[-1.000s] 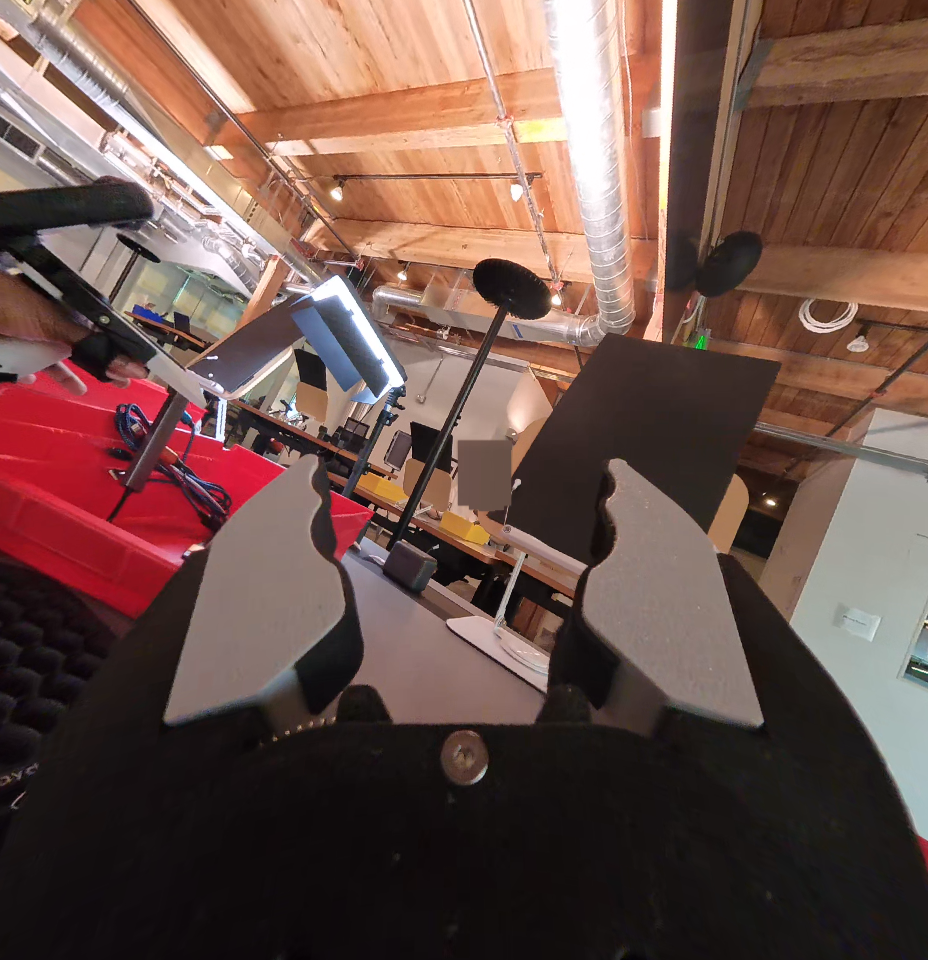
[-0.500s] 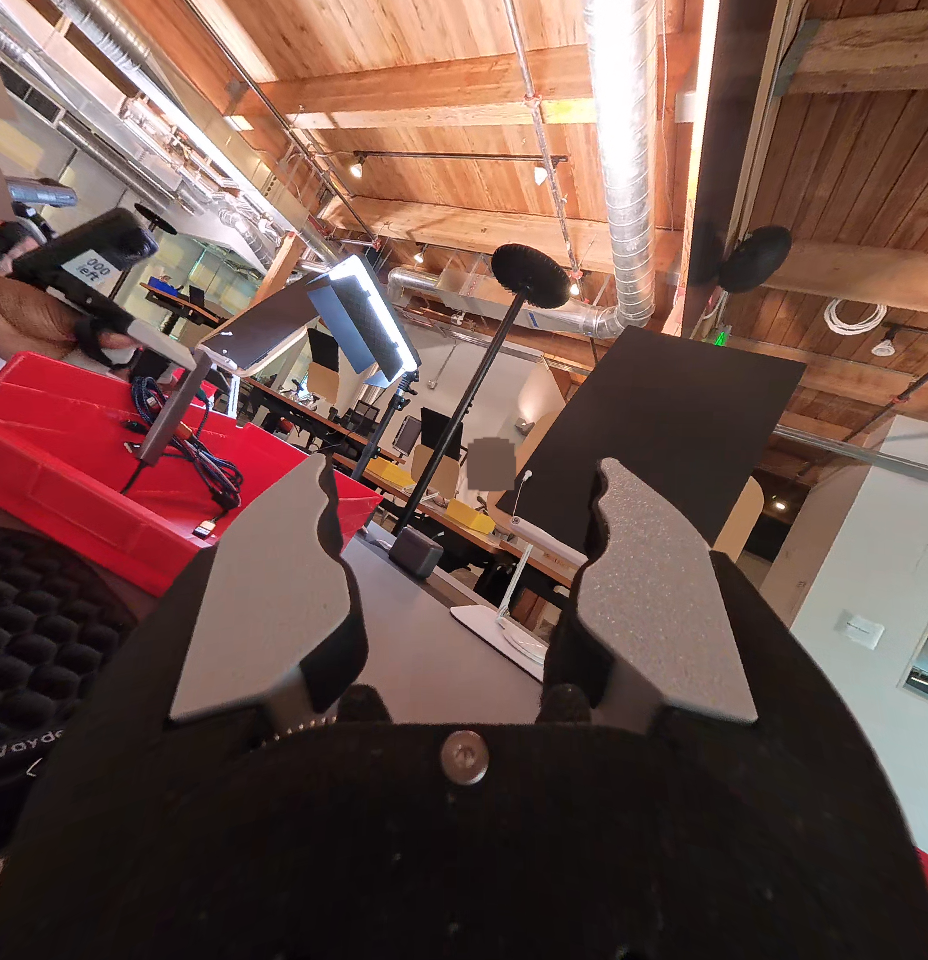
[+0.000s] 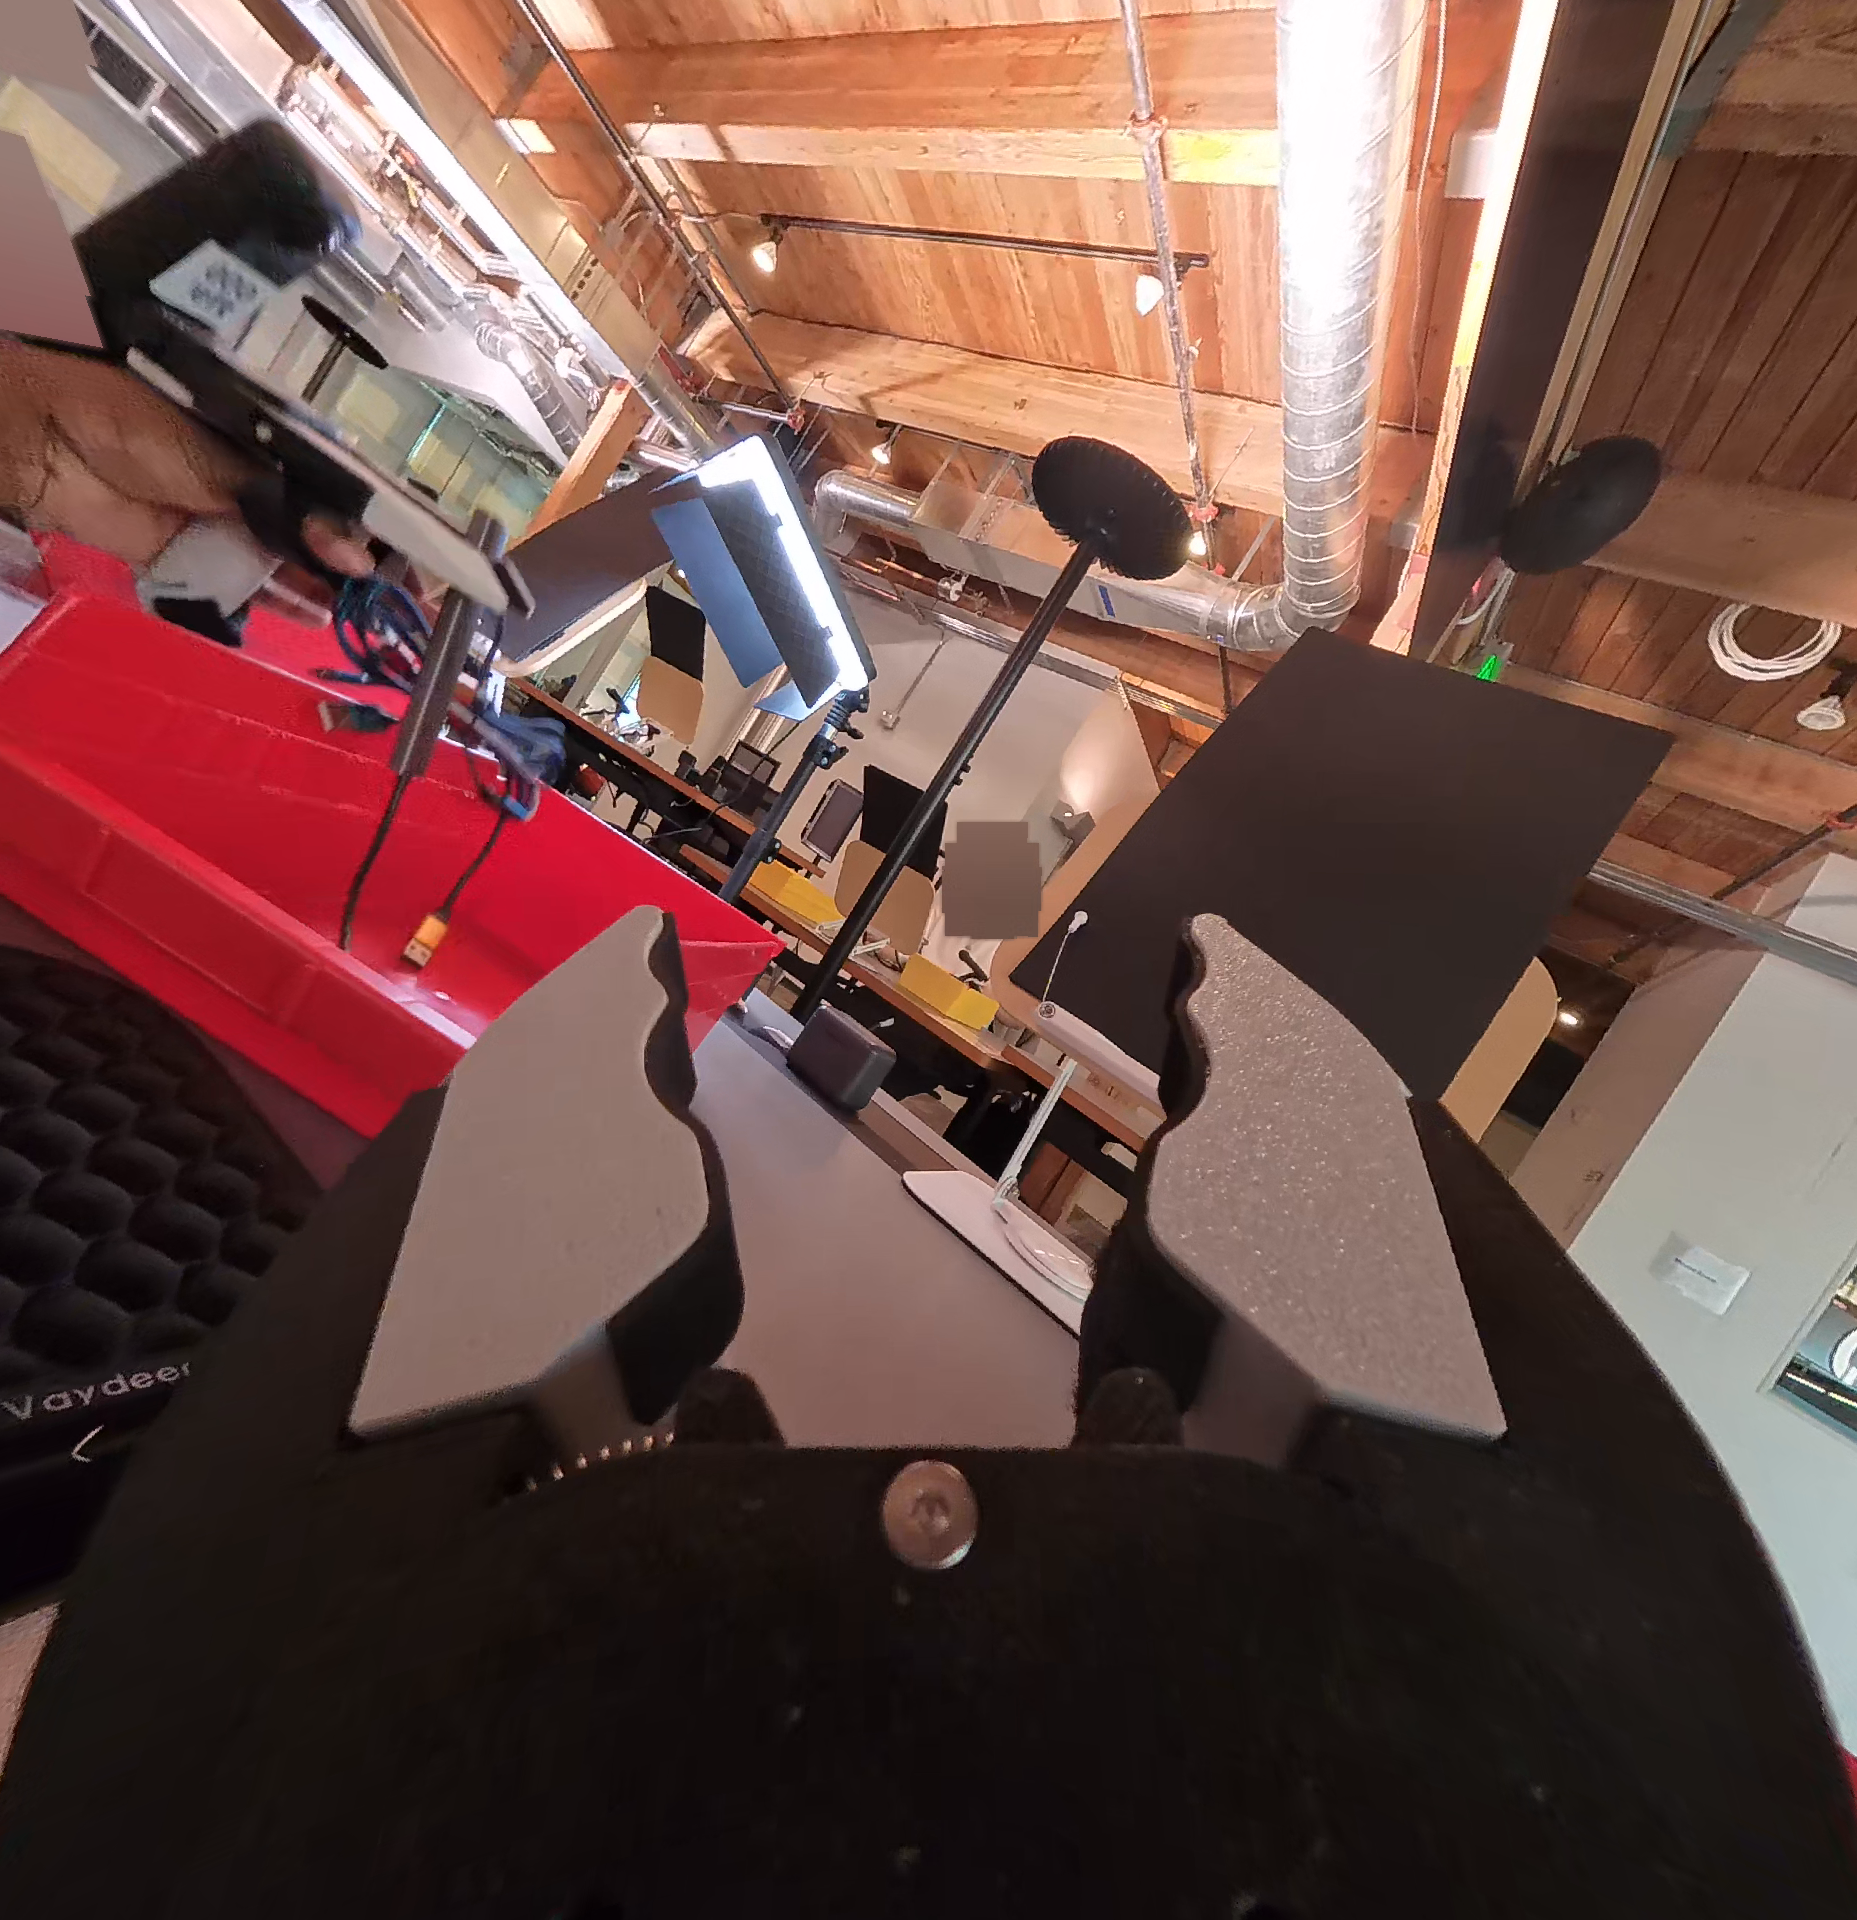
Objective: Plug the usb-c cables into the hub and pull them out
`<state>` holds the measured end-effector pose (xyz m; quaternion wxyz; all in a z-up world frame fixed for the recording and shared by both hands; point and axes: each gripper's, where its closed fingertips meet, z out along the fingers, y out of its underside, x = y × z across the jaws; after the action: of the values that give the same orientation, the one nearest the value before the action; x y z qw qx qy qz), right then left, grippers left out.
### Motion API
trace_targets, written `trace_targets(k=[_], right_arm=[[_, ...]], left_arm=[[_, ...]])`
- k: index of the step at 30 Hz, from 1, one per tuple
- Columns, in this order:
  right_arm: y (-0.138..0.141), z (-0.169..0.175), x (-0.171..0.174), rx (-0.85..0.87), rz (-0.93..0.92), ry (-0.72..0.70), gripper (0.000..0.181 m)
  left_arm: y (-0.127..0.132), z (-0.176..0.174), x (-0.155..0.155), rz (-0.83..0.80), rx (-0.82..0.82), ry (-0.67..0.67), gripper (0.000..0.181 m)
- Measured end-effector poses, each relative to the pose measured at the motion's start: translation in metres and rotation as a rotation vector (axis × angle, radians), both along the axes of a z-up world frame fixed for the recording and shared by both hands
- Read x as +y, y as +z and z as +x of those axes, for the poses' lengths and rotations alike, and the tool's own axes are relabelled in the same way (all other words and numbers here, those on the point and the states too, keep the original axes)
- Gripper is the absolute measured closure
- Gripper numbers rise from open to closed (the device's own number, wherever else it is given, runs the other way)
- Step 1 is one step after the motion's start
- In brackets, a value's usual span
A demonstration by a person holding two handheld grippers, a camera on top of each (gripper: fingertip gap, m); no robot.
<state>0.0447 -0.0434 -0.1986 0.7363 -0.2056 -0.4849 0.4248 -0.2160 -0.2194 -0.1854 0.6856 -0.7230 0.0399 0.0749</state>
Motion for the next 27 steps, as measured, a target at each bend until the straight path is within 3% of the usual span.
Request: trace_targets(k=[7,11,14,18,21,27], right_arm=[[-0.003,-0.002,0.001,-0.017,0.026,-0.024,0.093],[-0.004,-0.002,0.000,-0.020,0.038,-0.030,0.094],[-0.005,-0.002,-0.003,-0.021,0.053,-0.022,0.095],[-0.006,0.001,-0.017,-0.017,0.099,0.023,0.095],[-0.003,0.006,-0.035,0.003,0.158,0.066,0.104],[0.019,0.009,-0.077,0.068,0.257,0.144,0.121]], left_arm=[[0.069,0.055,0.011,0.139,0.399,-0.016,0.157],[0.094,0.106,0.020,0.203,0.762,-0.062,0.158],[0.106,0.151,0.026,0.277,0.928,-0.142,0.157],[0.104,0.209,0.035,0.361,1.041,-0.327,0.158],[0.095,0.247,0.044,0.417,1.027,-0.489,0.159],[0.066,0.305,0.065,0.364,1.083,-0.768,0.158]])
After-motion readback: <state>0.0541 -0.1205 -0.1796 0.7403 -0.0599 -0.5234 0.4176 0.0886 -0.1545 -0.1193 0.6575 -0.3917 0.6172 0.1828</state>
